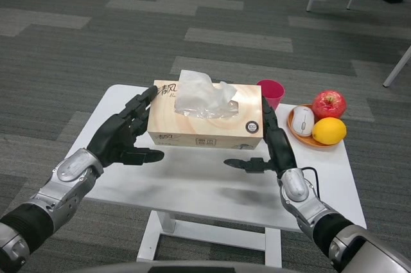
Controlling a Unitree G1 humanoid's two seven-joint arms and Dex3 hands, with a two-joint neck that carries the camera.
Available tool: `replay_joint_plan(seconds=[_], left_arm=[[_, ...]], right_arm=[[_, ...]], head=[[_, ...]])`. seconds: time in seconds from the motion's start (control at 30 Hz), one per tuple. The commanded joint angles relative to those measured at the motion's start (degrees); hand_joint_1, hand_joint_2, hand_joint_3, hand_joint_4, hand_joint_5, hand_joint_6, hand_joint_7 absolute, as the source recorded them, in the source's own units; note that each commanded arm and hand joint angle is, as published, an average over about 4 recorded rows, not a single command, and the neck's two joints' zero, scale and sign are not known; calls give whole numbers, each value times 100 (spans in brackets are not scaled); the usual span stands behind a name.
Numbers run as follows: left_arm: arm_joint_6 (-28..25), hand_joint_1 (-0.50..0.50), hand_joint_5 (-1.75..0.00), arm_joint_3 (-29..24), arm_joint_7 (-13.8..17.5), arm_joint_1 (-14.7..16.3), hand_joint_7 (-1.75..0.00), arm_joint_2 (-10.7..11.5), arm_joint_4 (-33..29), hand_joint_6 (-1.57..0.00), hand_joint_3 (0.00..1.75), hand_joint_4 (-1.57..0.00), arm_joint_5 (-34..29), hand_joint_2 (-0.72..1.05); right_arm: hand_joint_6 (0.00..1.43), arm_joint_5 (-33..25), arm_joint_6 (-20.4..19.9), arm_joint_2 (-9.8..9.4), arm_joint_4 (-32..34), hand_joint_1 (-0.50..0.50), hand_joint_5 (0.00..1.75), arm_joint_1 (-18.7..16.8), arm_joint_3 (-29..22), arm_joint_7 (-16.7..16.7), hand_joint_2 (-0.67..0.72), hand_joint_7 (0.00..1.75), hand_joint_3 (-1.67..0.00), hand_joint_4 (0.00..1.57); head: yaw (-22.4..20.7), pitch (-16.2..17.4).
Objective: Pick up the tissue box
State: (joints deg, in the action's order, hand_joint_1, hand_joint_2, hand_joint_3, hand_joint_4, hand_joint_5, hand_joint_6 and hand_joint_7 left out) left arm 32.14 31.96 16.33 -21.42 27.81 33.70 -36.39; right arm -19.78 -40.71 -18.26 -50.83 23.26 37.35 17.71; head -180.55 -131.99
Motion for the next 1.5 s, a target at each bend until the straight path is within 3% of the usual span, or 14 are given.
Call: replay_joint_plan(seconds=[0.03,0.43,0.63,0.83,1.0,1.5], left_arm=[[38,50,0,113,230,-46,0,-122,-360,0,9,0,185,96],[-71,50,0,115,221,-114,0,41,-613,0,9,0,89,96],[-91,50,0,117,221,-125,0,58,-676,0,9,0,87,96],[-93,50,0,113,221,-125,0,67,-720,0,9,0,80,96],[-93,50,0,104,221,-125,0,67,-771,0,9,0,89,96],[-111,50,0,38,212,-125,0,100,-1076,0,9,0,98,96]], right_arm=[[0,133,-201,156,288,-21,22,65,110,-250,-41,7,-32,23],[0,117,-192,103,506,-21,24,65,123,-250,-41,7,-32,23],[0,115,-192,103,603,-21,29,65,123,-250,-41,3,-40,23],[0,115,-192,94,715,-21,22,65,106,-246,-41,7,-32,21],[0,115,-192,85,822,-21,27,65,84,-248,-41,7,-40,20],[0,115,-192,68,1066,-21,29,65,71,-242,-41,7,-40,20]], head=[[-5,-7],[-20,-30],[-19,-42],[-19,-46],[-19,-46],[-15,-57]])
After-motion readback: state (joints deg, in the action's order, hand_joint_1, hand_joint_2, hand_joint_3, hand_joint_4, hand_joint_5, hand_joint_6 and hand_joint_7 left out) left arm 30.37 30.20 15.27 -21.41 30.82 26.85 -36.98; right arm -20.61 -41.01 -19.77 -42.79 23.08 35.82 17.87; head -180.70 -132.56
